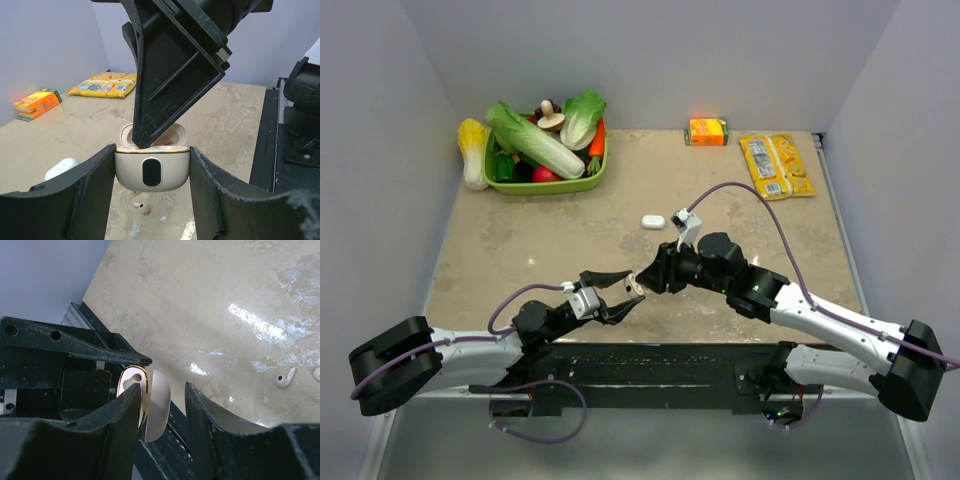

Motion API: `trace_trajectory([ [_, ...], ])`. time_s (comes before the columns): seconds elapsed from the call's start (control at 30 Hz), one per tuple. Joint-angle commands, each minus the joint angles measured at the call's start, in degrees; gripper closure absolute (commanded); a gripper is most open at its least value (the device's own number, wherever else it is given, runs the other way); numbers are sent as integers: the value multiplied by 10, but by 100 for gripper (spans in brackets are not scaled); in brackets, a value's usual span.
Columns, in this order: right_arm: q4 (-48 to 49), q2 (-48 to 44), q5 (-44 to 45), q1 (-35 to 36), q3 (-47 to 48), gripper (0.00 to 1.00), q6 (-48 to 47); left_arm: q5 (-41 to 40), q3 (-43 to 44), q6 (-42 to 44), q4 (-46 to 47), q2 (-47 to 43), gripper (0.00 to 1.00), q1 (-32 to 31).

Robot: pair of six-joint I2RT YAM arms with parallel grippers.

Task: Insert the wireless bluetooth earbuds into the charging case
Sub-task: Adjust the charging case.

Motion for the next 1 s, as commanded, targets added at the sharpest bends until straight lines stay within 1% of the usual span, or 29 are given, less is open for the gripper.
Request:
trace_trajectory([
  [0.0,22,-8,-10,-2,-5,59,9,-8,-16,24,257,-7,100,-4],
  [0.17,21,-14,-9,-2,-11,66,8,-10,-16,24,259,-5,100,-4],
  [0.27,21,-20,-8,-2,-14,74,7,-13,-16,21,258,-3,100,-4],
  [0.3,22,-22,-7,-3,-14,81,4,-13,-17,20,259,-2,100,-4],
  [0.37,21,-26,-6,-2,-14,88,-1,-17,-17,13,258,-1,100,-4],
  [0.4,21,-27,-2,-2,-14,94,-4,-22,-18,10,252,-1,100,-5],
  [0.43,22,-28,2,-2,-13,98,-7,-23,-16,6,248,-2,99,-4],
  [0.47,19,-32,6,-2,-8,100,-20,-24,-15,1,243,-4,92,-4],
  [0.5,15,-34,12,-2,-6,100,-27,-21,-13,-2,227,-4,87,-4],
  [0.53,10,-38,27,-3,-3,100,-33,-19,-9,-5,217,-7,79,-4],
  [0.57,0,-43,29,-2,5,100,-50,-19,-6,-13,207,-8,61,-4],
  [0.6,-5,-47,32,-2,9,100,-58,-15,-3,-17,184,-8,53,-4],
  [0.63,-11,-52,36,-2,17,100,-65,-17,3,-23,171,-12,36,-4],
  [0.7,-24,-68,47,-2,24,100,-91,-25,11,-52,127,-15,21,-4],
  [0.73,-30,-74,52,-2,35,100,-98,-28,20,-60,110,-15,0,-4],
  [0.8,-55,-85,61,-2,48,100,-127,-36,25,-84,80,-12,0,-4],
  [0.97,-96,-101,57,-2,88,100,-186,-70,26,-139,61,-10,0,-3],
])
